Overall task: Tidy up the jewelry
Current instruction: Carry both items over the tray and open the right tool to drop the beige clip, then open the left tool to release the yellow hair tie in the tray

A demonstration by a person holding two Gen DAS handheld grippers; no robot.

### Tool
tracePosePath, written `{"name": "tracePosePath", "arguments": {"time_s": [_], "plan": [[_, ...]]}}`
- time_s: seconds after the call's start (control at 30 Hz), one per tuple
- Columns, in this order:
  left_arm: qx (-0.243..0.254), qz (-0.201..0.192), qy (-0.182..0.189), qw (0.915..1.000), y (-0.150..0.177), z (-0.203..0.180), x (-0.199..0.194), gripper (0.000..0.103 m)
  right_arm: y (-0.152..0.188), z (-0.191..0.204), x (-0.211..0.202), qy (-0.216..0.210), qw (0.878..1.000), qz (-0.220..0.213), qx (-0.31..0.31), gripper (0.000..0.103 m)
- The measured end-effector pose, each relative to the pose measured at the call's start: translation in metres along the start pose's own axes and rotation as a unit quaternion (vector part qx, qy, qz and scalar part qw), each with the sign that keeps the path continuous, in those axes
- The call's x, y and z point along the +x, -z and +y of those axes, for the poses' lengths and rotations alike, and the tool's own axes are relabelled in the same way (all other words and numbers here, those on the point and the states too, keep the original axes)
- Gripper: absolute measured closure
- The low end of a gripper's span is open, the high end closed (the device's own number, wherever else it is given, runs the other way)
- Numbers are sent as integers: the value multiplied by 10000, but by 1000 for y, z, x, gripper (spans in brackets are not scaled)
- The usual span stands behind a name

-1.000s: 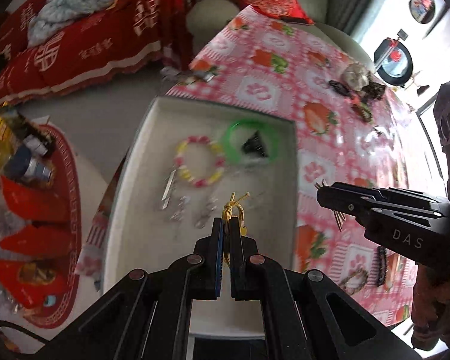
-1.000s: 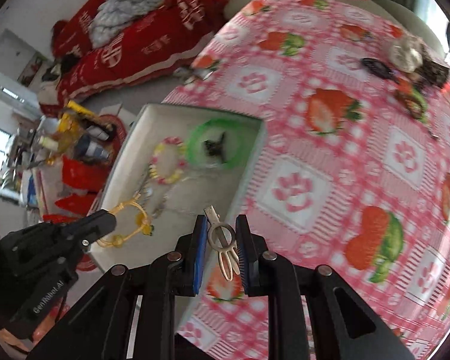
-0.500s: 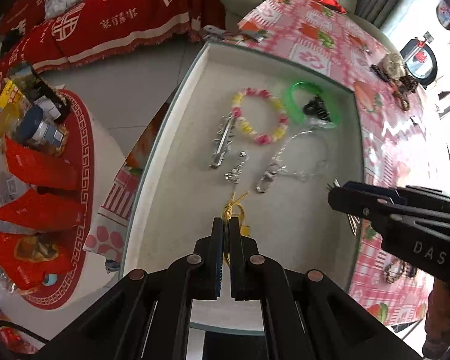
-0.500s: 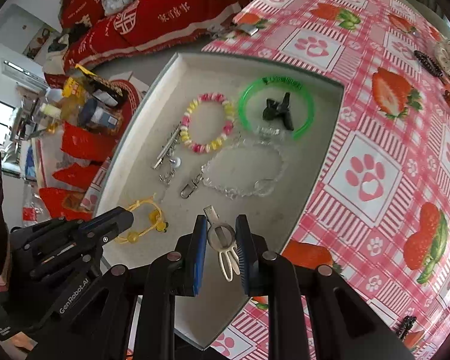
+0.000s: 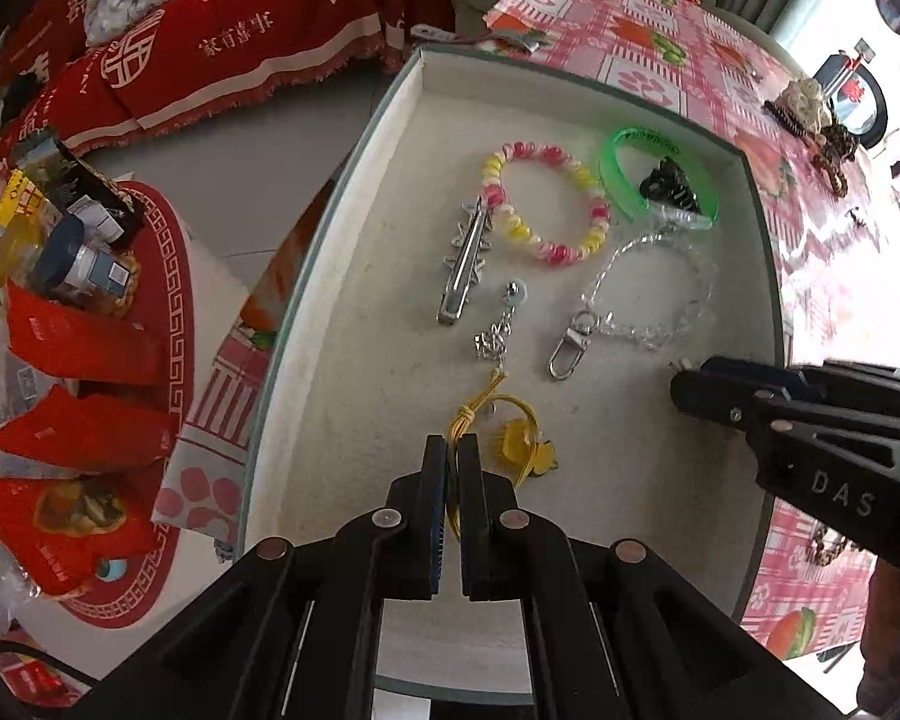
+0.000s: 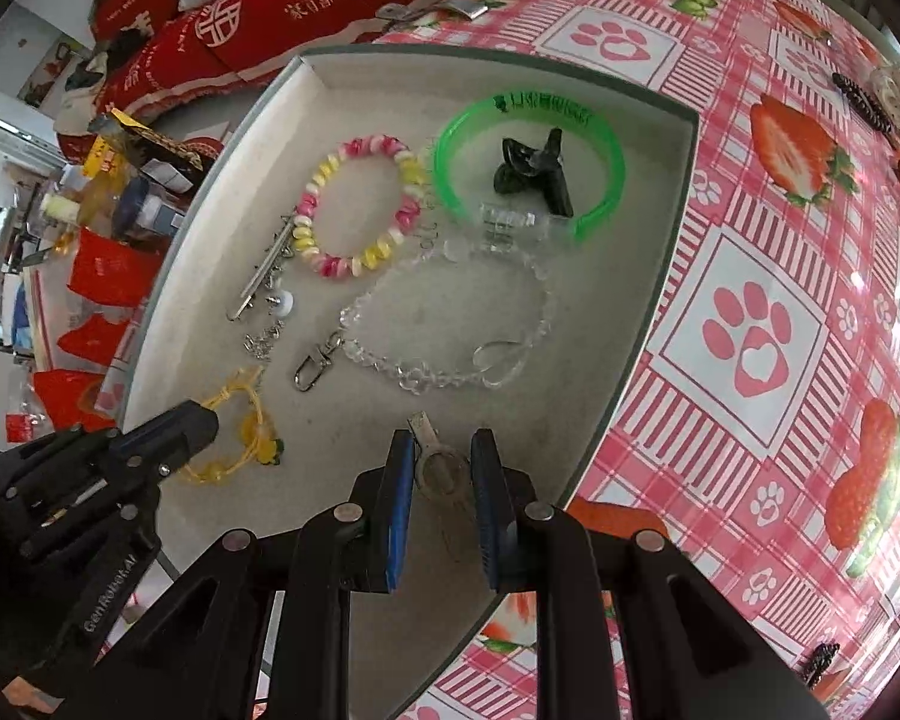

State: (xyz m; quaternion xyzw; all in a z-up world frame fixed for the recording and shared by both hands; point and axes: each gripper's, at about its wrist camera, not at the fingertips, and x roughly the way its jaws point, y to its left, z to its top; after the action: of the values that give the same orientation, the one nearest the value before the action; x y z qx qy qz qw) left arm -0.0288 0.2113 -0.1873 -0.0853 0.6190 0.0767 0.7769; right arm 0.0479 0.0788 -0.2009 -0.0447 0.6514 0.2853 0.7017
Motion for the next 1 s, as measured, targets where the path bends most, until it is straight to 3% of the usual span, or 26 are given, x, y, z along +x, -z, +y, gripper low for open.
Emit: {"name": "tracePosePath", "arguments": {"time_s": [0.3,0.4,0.5,1.0], "plan": [[97,83,-169,9998,3,-3,1,93,-1,2,0,3,10000,22,1,81],[124,47,-233,9996,4,-5,-2,93,-1,-2,-1,-77,9999,65,78,72],[129,23,-263,9996,3,-5,-5,93,0,-5,-6,-158,9998,28,129,69],[433,33,-322,9985,0,-15,-14,93,3,-12,-58,-335,9977,-425,403,61]]}}
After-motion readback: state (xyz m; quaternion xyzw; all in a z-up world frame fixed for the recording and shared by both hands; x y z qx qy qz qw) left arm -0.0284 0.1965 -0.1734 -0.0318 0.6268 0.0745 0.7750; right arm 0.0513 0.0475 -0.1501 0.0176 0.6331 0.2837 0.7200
